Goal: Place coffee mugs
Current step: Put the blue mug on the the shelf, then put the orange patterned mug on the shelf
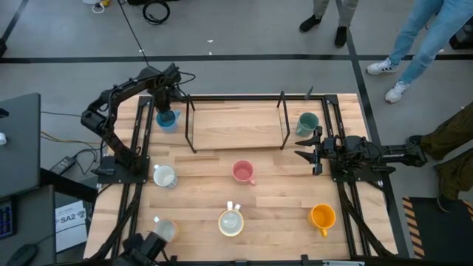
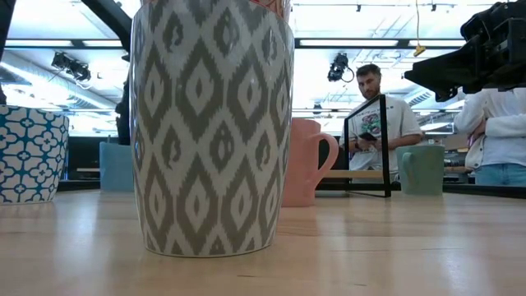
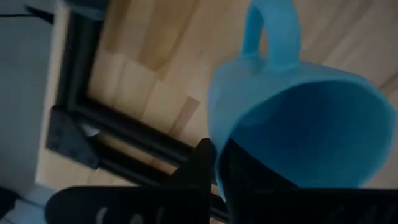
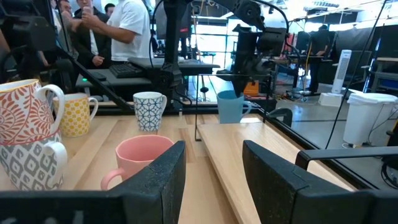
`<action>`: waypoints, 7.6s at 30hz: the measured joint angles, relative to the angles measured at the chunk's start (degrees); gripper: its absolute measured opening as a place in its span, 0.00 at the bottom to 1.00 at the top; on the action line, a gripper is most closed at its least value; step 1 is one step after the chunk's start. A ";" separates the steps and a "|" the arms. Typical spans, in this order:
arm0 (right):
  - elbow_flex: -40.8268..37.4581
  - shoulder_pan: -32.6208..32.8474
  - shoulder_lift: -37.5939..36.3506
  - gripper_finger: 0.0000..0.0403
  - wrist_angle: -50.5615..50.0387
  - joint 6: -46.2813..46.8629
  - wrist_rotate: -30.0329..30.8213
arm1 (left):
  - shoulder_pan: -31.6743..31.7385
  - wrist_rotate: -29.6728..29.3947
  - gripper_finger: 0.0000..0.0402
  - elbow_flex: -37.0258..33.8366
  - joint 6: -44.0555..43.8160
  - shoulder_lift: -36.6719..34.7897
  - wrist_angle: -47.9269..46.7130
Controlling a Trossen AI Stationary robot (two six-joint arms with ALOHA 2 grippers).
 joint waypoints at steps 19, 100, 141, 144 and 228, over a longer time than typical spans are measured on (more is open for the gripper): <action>0.00 0.00 0.00 0.41 0.01 0.00 0.00 | 0.00 -4.47 0.05 24.61 -4.46 -0.77 -11.58; 0.00 0.02 0.00 0.41 0.01 0.00 -0.01 | -16.10 9.48 0.05 42.44 -3.91 25.46 -16.07; -0.01 0.01 0.00 0.41 0.01 0.00 -0.01 | -17.09 5.90 0.42 42.34 -5.49 25.59 -11.66; 0.00 0.00 0.00 0.41 0.01 0.00 -0.01 | -17.53 5.90 0.49 42.34 -5.46 25.59 -10.88; 8.17 0.02 9.92 0.41 6.04 4.46 1.11 | -79.80 13.51 0.54 64.38 -87.12 23.53 -22.67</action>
